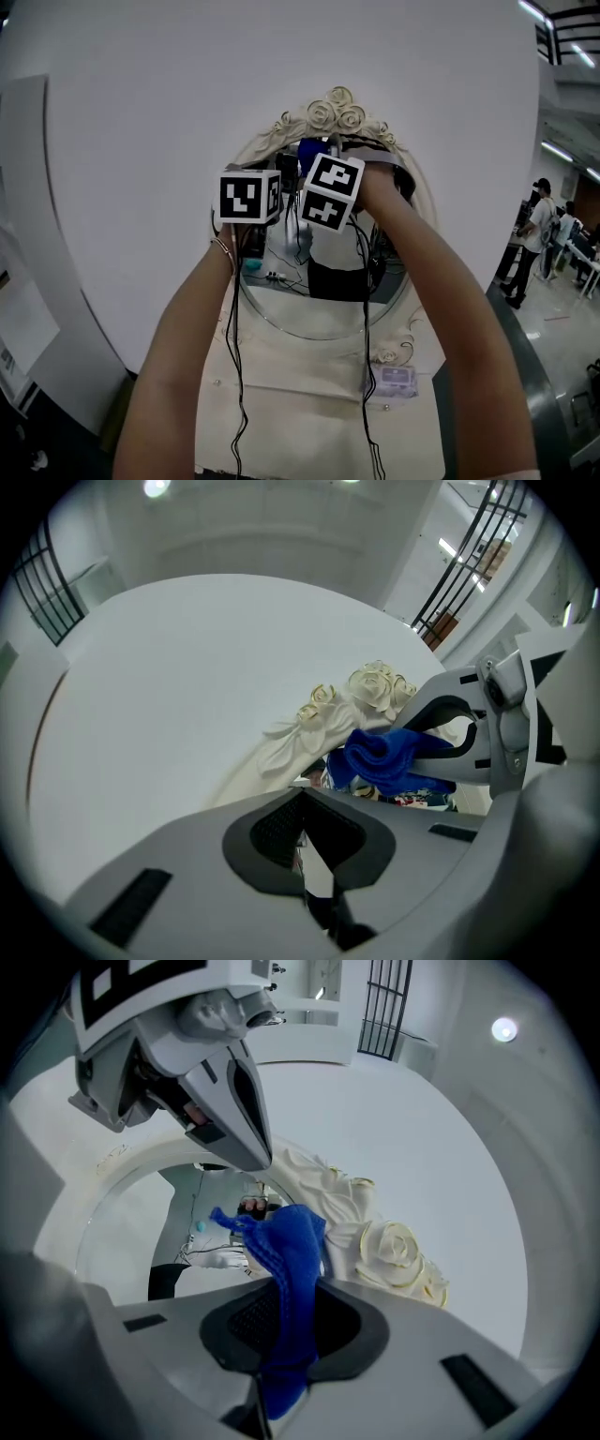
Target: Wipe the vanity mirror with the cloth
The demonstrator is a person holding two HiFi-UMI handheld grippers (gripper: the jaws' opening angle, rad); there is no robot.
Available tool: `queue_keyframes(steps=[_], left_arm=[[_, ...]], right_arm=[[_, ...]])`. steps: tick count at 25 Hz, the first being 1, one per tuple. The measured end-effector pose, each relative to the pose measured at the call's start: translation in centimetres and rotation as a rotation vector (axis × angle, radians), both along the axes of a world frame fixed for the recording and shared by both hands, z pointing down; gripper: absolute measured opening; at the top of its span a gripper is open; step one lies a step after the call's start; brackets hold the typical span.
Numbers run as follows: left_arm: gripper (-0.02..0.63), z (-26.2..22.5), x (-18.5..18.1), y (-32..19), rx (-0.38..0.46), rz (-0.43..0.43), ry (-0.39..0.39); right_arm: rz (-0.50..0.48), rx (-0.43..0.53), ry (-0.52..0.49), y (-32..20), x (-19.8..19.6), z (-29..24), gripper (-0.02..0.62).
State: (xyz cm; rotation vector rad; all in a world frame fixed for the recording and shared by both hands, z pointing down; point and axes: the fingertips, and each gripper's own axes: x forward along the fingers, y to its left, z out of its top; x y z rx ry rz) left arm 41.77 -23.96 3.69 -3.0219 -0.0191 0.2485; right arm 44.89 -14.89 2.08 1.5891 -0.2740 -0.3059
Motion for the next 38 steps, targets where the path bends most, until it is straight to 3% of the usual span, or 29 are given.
queue_keyframes(steps=[6,15,19,26,38], left_arm=[[0.005,0.7,0.8,-0.4,0.015,0.001,-0.012],[0.005,6.6,1.3,-0.6,-0.036,0.015,-0.085],[0.005,8.6,1.4,-0.7,-0.032,0.016,-0.109],[0.005,14.5,1.3,-1.4,-0.102,0.025,-0.171],[0.005,25.2,0.6,-0.3,-0.059,0.029,-0.285]], right_arm=[[-0.014,0.003,-0.013,-0.3,0.3,0.1,0.066],[-0.025,-0.005,-0.018,-0.6,-0.1,2.4,0.066],[-0.026,-0.001,-0.060,-0.8,0.0,4.9,0.066],[-0.032,-0.035,-0.104,-1.3,-0.1,11.1,0.066],[-0.043,-0.051,-0.211,-1.3,-0.1,19.8,0.066]])
